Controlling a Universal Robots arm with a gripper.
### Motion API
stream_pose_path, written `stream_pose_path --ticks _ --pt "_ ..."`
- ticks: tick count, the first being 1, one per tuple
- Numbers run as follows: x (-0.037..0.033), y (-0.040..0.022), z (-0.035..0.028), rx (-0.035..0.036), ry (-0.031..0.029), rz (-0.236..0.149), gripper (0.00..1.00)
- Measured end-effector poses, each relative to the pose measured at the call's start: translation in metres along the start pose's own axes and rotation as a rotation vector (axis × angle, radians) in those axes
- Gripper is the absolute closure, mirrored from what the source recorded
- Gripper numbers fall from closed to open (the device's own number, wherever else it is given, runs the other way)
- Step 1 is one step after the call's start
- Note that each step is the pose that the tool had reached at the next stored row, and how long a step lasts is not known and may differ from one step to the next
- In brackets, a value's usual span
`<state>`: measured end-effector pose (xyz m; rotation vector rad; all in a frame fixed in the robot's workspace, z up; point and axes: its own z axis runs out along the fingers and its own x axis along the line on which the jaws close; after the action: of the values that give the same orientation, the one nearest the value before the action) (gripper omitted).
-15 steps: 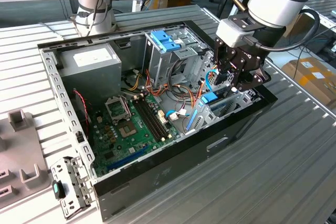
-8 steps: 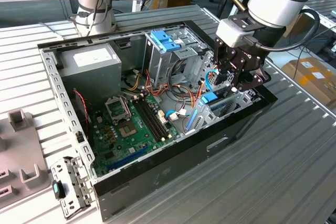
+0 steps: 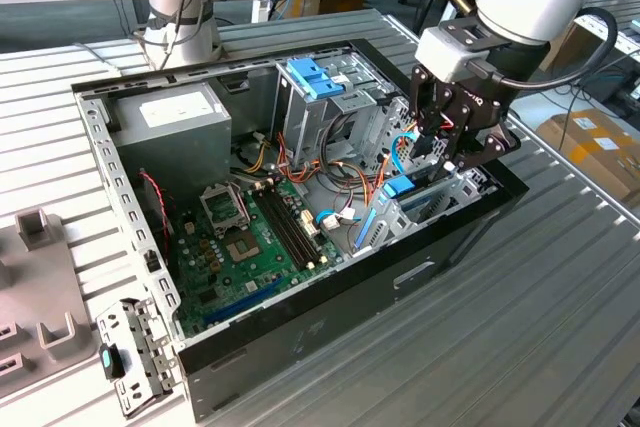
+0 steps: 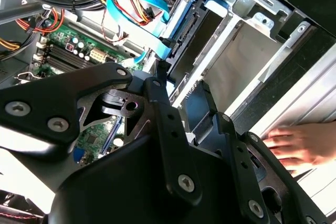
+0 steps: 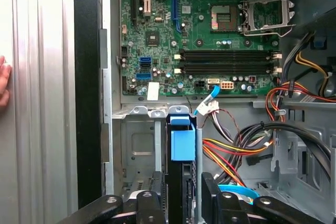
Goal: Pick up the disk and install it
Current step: 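Insert the first disk wire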
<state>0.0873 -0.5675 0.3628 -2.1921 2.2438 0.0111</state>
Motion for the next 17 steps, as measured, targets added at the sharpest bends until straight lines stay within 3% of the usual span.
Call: stream_pose_path --ticks 5,10,17 --pt "0.0000 0.0000 -0.0002 0.0000 0.0001 0.000 0.57" --pt "0.0000 0.0000 -0.0069 0.0000 -0.0001 0.000 0.57" --pt "-0.0001 0.0000 -0.0077 0.0000 0.0002 0.000 0.57"
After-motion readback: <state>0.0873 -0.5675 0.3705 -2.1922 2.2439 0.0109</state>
